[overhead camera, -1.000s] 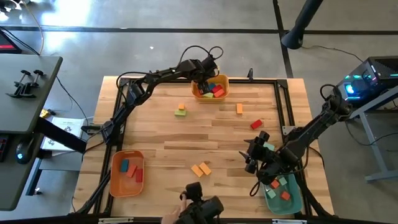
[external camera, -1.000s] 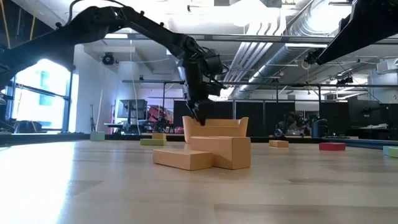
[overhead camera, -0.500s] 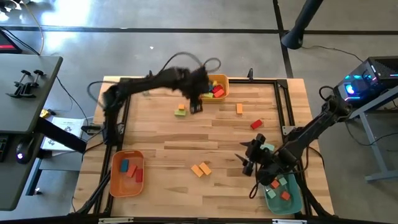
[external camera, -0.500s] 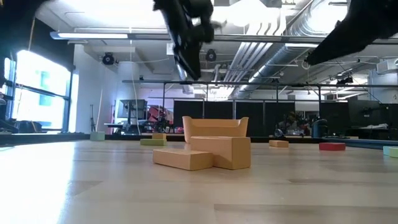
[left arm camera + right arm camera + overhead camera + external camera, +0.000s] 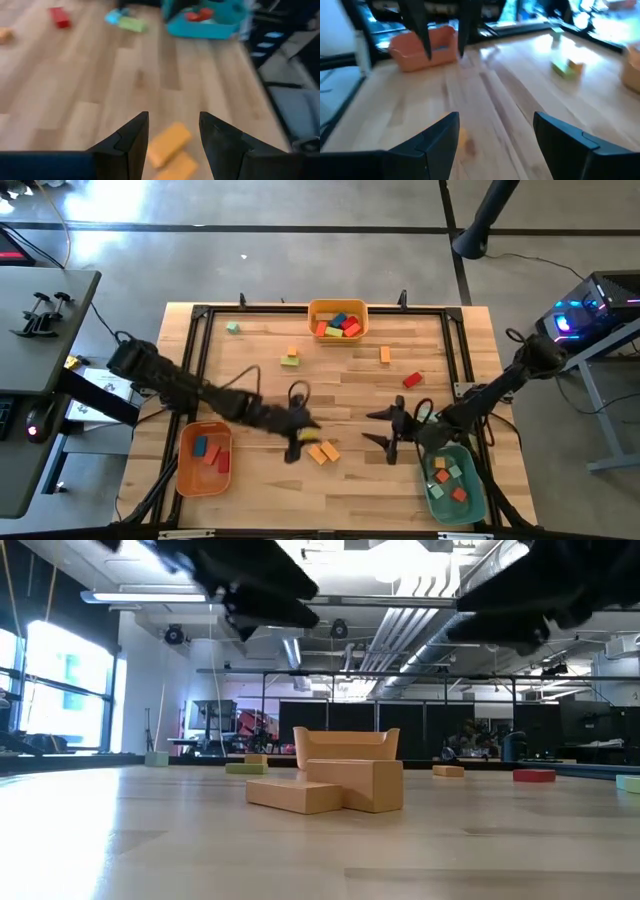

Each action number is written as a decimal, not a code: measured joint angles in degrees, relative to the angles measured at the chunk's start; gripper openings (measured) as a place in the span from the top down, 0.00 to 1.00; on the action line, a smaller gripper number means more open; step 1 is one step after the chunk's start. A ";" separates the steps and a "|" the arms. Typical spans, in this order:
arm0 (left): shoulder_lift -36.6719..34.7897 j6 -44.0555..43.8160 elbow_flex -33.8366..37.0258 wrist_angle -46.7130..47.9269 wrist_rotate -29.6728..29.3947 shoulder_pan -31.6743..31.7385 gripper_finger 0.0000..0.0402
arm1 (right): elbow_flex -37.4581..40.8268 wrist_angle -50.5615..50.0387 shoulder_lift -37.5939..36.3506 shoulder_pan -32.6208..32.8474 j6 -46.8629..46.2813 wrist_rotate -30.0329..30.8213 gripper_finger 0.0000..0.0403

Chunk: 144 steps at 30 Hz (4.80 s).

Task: Sort blocks by size
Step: Put the bottom yellow narrow rectangular block into the orange bin, then put the yellow wide rectangular block into the yellow bin

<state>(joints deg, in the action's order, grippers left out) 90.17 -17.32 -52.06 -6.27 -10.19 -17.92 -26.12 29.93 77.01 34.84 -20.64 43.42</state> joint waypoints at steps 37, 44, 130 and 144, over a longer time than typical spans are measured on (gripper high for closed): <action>4.03 2.39 6.56 20.60 -0.43 -1.88 0.27 | -3.48 -0.57 -0.02 -11.60 10.18 -17.35 0.38; 1.24 2.71 6.50 19.16 -3.81 0.63 0.27 | -3.48 -1.03 -0.02 -12.36 10.18 -17.33 0.38; -0.07 -91.17 -11.60 88.26 -56.39 -42.19 0.38 | -3.50 -10.47 -10.19 -6.46 19.15 -10.64 0.38; -0.02 -30.91 4.64 25.34 -34.44 -20.37 0.41 | -3.50 -10.93 -9.75 -6.46 11.88 -10.64 0.38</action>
<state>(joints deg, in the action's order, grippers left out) 90.16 -48.23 -47.42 19.07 -44.63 -38.29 -29.63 19.00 67.26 28.38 -8.75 32.77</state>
